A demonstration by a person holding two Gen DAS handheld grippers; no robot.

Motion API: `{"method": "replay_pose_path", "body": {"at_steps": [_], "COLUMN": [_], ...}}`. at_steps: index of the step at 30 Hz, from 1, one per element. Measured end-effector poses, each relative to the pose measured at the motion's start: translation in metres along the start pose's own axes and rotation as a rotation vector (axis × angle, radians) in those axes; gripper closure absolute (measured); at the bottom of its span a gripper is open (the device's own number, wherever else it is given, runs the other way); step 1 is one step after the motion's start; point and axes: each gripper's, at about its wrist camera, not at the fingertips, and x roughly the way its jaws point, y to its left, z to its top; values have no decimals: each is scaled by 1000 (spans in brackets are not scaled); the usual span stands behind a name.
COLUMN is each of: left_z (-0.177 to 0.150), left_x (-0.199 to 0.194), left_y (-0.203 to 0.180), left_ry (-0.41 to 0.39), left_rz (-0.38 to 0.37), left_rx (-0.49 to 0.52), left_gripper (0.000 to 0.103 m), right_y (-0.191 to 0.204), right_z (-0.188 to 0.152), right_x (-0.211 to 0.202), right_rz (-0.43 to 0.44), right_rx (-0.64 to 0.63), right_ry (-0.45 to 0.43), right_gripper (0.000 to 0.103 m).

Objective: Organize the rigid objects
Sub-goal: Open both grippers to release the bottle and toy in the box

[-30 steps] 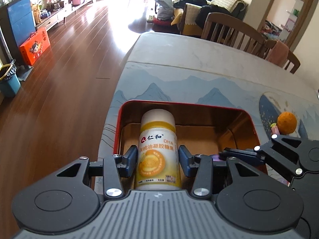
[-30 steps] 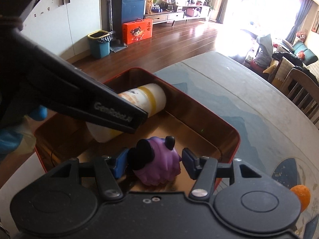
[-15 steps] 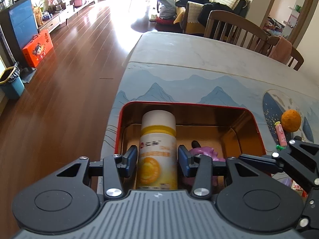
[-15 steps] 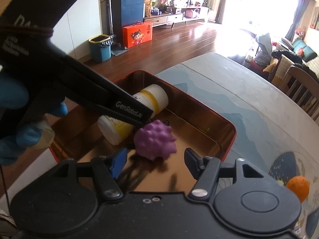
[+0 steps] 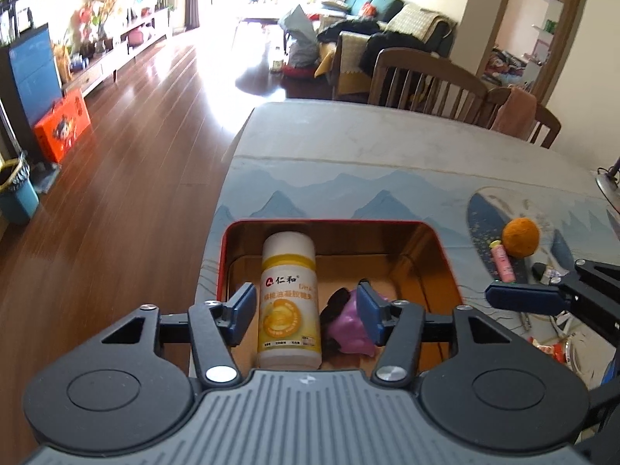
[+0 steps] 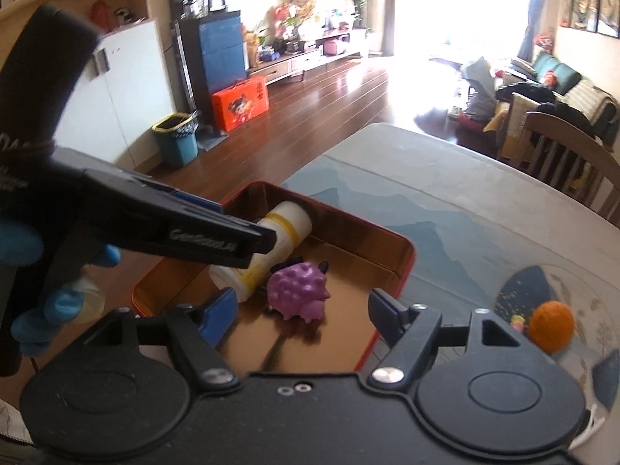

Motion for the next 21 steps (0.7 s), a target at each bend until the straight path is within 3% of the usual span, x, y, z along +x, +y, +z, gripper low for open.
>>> {"method": "replay_pose_path", "body": {"at_steps": [2,17,21], "left_z": [-1,-11,-14], "left_x": [-9,-54,-61], "left_y": [-3,-16,-25], "left_ry": [-28,-114,-131], "left_rz": [7,-51,-79], "left_rx": [11,38,54], "left_gripper": [35,22,21], "right_y": [-2,-17,-26], "right_z": [0,-17,-26], "right_x": [-6,-52,-68], "right_rz": [-11,-75,-91], "right_rx": [19,170,209], "right_ry": [-11,-102,-149], "right_gripper": [23,1,0]}}
